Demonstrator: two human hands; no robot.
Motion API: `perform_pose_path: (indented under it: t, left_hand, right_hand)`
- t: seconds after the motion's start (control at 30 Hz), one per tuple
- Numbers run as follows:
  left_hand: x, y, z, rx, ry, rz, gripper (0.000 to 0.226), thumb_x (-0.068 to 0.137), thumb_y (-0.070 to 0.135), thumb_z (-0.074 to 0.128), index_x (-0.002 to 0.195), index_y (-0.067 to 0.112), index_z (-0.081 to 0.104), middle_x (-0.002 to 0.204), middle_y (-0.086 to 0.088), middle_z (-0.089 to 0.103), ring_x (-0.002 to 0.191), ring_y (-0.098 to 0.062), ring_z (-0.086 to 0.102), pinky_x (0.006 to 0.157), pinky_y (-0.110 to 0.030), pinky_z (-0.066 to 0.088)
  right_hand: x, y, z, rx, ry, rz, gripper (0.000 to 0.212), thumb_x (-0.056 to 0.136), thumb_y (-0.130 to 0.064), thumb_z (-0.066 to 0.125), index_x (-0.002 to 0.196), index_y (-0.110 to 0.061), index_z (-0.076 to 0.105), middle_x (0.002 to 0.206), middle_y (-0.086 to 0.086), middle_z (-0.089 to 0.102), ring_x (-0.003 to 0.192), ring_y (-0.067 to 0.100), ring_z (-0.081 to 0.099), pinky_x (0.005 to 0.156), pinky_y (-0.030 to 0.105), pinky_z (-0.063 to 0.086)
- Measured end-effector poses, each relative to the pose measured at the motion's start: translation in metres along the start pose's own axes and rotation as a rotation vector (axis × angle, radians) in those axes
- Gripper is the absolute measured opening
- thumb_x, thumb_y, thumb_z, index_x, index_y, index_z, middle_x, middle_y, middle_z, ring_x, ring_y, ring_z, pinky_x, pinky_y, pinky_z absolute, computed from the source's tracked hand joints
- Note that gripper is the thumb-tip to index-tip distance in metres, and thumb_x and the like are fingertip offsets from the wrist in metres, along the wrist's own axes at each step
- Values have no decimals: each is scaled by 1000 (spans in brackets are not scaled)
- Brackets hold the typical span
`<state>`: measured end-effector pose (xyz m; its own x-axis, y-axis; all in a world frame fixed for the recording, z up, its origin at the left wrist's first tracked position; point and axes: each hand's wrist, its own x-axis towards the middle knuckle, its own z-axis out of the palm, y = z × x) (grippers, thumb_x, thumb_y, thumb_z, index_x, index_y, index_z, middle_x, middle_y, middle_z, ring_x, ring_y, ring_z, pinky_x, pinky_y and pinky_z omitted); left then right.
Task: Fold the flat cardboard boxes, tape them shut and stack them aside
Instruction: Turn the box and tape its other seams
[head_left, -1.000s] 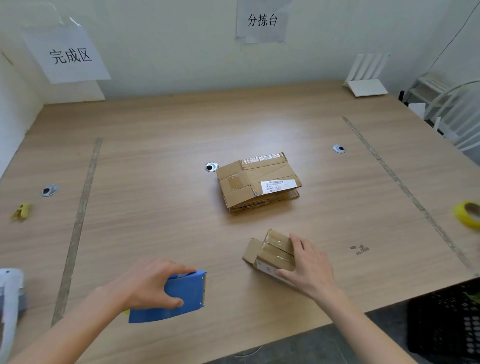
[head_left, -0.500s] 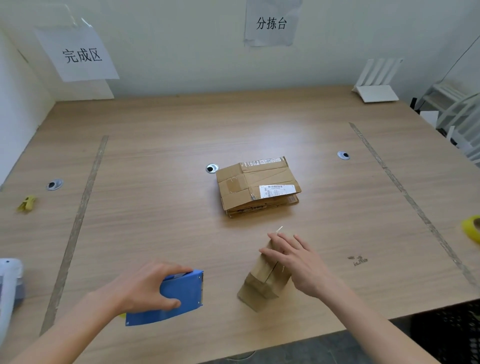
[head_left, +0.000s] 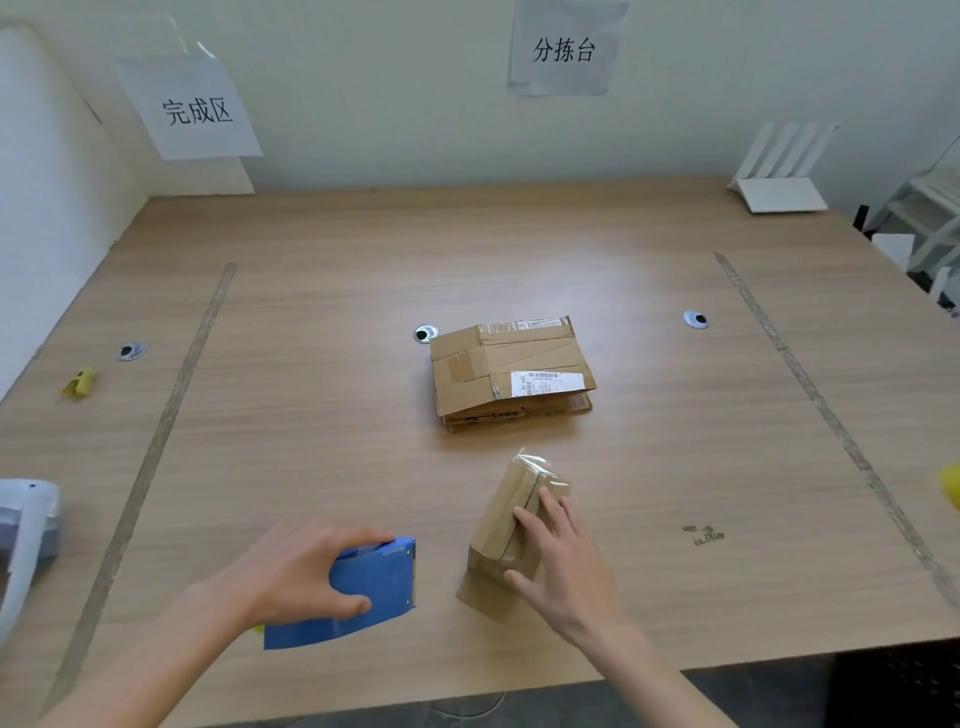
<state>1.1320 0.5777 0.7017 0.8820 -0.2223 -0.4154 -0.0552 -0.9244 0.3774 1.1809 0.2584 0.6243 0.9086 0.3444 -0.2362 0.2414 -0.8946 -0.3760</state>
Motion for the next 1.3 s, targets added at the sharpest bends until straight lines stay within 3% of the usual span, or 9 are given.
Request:
perform_pose_path:
  t: [0.1,0.37,0.5,0.57,0.67,0.9,1.1,1.3]
  left_hand:
    - [-2,6,3,-6,14,-14,59,66,64,59,112,86,29,107,40,58,91,12,54,74,-19,48]
    - [-8,27,6,42,44,-24,59,67,66,58,121,77,35,101,45,56,89,15,52,69,-12,40]
    - [-10,36,7,27,63,-19,62,67,64,58,122,78,34,103,48,54,91,16,51,67,-11,38]
    - [-11,40,4,15,71,-12,60,67,63,58,117,83,31,106,50,51,92,16,51,65,-12,39]
    - [-12,43,2,-12,66,-13,59,67,61,59,113,85,29,109,51,49,94,17,50,68,-11,40]
    - [-9,31,6,-61,70,-10,61,68,59,61,115,84,31,112,45,52,95,12,52,72,-13,44]
    - [-3,15,14,-45,67,-18,68,69,60,61,132,66,37,112,38,59,93,10,54,73,-13,43]
    - [5,5,16,-29,60,-16,72,68,64,58,135,67,31,113,40,57,94,14,50,78,-17,45]
  right_hand:
    - [11,20,-10,-37,-91,-111,81,91,-57,64,158,-44,21,170,-14,-6,158,12,-3,124,37,25]
    - [27,36,-42,-71,-162,-254,76,91,-27,64,158,-38,29,171,-11,2,158,14,8,124,33,24]
    - [26,37,-49,-41,-148,-295,73,91,-39,65,157,-36,32,171,-12,8,157,12,12,124,31,21]
    - [30,35,-51,-3,-52,-284,62,95,-44,62,153,-35,41,167,-14,23,153,12,24,121,32,28]
    - [47,26,-51,31,128,-255,42,102,-36,57,143,-31,55,151,-18,47,138,11,45,108,30,42]
    - [103,-8,-23,54,183,-225,36,104,-34,54,138,-22,60,142,-9,57,135,14,46,112,30,32]
    - [109,3,7,98,210,-171,30,102,-39,51,127,-28,62,125,-13,63,118,10,53,105,26,30]
    - [111,-1,13,35,234,-143,30,98,-42,46,119,-31,64,117,-15,65,116,7,54,106,24,28]
